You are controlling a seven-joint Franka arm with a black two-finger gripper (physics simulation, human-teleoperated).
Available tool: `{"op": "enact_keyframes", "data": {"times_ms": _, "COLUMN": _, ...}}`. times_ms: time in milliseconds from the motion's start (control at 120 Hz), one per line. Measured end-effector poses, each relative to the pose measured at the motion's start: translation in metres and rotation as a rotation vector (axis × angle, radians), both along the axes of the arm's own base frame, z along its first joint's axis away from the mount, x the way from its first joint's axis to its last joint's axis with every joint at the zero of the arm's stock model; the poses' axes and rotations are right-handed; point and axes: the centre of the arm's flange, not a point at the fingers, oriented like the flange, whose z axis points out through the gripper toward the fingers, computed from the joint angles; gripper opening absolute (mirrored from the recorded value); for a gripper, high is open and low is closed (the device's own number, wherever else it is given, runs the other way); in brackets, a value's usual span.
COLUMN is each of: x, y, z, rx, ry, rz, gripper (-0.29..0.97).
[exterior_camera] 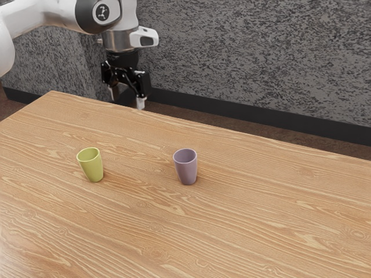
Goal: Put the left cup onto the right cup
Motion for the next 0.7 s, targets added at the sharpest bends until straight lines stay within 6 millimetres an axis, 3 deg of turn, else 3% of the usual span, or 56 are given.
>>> {"op": "enact_keyframes", "data": {"times_ms": 242, "x": 0.001, "y": 0.004, "z": -0.012, "rx": 0.002, "ry": 0.012, "rz": 0.008, "gripper": 0.68}}
{"op": "enact_keyframes", "data": {"times_ms": 408, "x": -0.002, "y": 0.027, "z": -0.054, "rx": 0.006, "ry": 0.078, "rz": 0.051, "gripper": 0.68}}
{"op": "enact_keyframes", "data": {"times_ms": 558, "x": -0.006, "y": 0.028, "z": -0.091, "rx": 0.005, "ry": 0.115, "rz": 0.053, "gripper": 0.68}}
{"op": "enact_keyframes", "data": {"times_ms": 700, "x": -0.007, "y": 0.033, "z": -0.112, "rx": 0.004, "ry": 0.114, "rz": 0.06, "gripper": 0.68}}
